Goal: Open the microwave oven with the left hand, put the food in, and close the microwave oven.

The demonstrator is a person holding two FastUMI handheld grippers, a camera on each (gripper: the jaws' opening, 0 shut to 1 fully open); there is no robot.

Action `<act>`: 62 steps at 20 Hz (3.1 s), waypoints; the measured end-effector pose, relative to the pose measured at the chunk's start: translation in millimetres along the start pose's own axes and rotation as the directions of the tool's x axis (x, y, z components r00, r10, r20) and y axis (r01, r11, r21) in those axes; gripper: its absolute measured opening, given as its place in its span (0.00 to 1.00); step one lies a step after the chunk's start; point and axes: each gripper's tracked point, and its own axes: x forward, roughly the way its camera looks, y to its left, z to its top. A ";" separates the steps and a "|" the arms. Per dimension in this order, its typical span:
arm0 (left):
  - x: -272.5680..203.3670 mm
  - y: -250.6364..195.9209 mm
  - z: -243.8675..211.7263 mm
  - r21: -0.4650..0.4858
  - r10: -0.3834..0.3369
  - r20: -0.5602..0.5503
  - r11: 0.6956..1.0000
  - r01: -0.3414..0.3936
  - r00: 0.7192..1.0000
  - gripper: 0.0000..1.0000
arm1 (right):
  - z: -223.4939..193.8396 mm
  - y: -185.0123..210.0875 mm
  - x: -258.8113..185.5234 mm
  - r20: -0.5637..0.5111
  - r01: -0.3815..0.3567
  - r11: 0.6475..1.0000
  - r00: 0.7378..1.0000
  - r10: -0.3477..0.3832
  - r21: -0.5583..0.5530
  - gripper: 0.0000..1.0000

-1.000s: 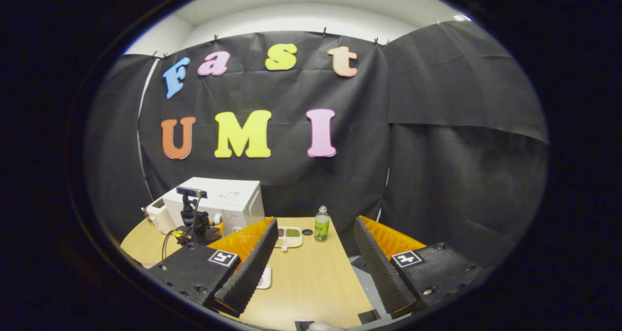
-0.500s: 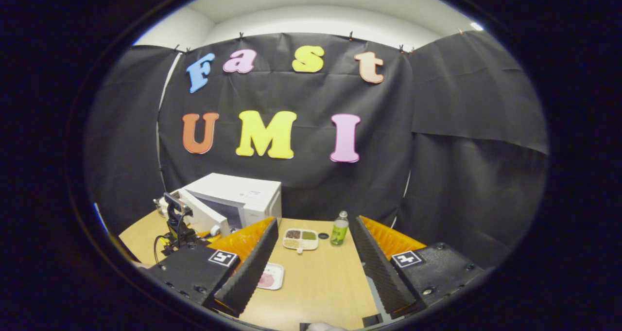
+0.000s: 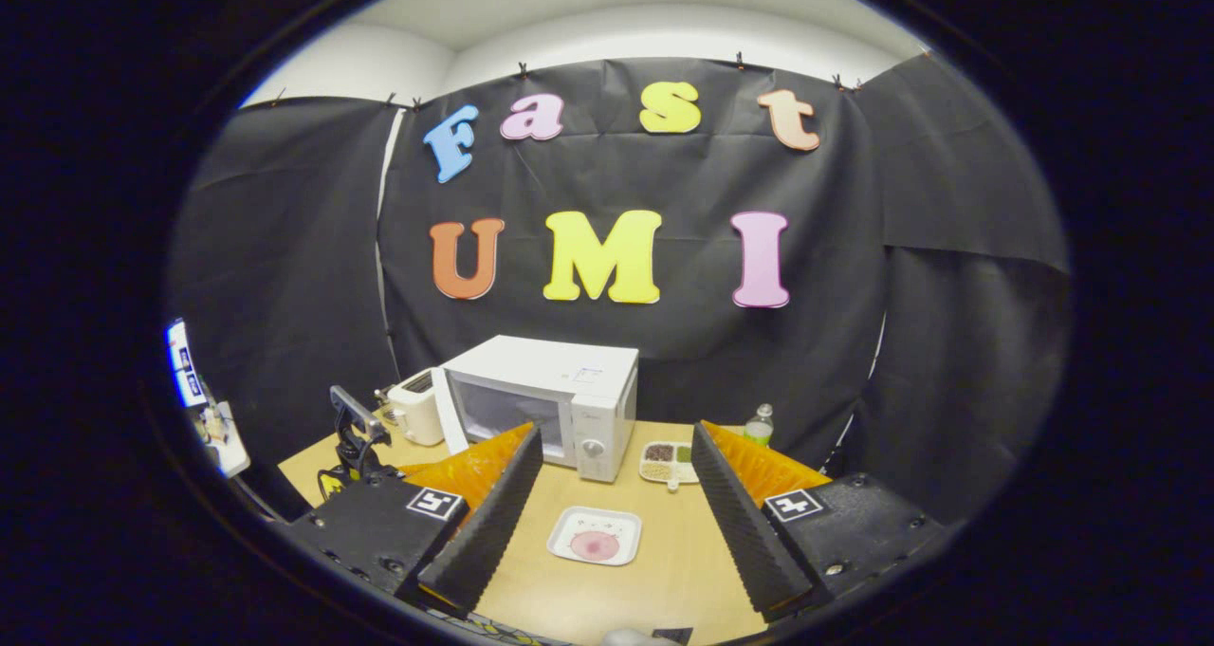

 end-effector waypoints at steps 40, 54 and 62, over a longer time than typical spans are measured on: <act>-183.4 29.8 95.4 -0.036 0.261 0.125 0.965 -0.259 0.957 0.95 | -287.4 -45.9 178.9 -0.574 -0.042 0.973 0.801 0.169 0.227 0.67; -182.7 -8.3 126.4 -0.015 0.369 0.056 0.929 -0.369 0.928 0.95 | -368.5 -46.2 243.7 -0.778 0.028 0.932 0.560 0.286 0.362 0.13; -173.0 -4.3 123.1 -0.022 0.343 0.058 0.939 -0.342 0.938 0.95 | -369.0 -43.3 244.8 -0.784 0.069 0.899 0.520 0.338 0.433 0.04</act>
